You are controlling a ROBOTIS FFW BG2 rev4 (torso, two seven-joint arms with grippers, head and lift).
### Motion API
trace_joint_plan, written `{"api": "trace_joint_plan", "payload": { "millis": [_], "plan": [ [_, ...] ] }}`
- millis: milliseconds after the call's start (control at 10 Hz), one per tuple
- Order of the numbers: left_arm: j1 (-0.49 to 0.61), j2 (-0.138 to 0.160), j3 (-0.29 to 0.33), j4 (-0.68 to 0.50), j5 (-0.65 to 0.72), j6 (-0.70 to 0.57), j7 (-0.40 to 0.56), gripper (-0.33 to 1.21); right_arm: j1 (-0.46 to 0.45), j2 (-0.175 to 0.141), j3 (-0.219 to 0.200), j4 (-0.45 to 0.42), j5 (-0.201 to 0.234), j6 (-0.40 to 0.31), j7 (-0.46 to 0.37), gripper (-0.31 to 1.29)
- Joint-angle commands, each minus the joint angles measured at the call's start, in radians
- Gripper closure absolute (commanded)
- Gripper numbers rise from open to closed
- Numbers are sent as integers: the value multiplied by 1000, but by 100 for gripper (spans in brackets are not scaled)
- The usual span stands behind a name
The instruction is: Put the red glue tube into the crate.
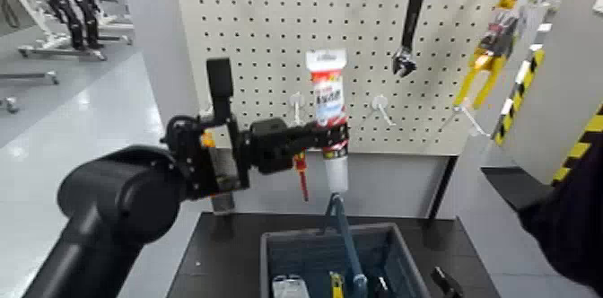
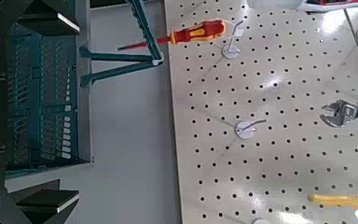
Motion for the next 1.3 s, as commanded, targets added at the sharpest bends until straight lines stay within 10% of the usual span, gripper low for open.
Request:
{"api": "trace_joint_plan", "payload": {
  "millis": [100,1300],
  "plan": [
    [69,7,20,25,-89,21,-24,118,2,2,-1,-1,2,1,-2,7],
    [175,-5,5,255,-263,-54,-185,118,2,5,-1,-7,2,3,-10,7]
  ]
}}
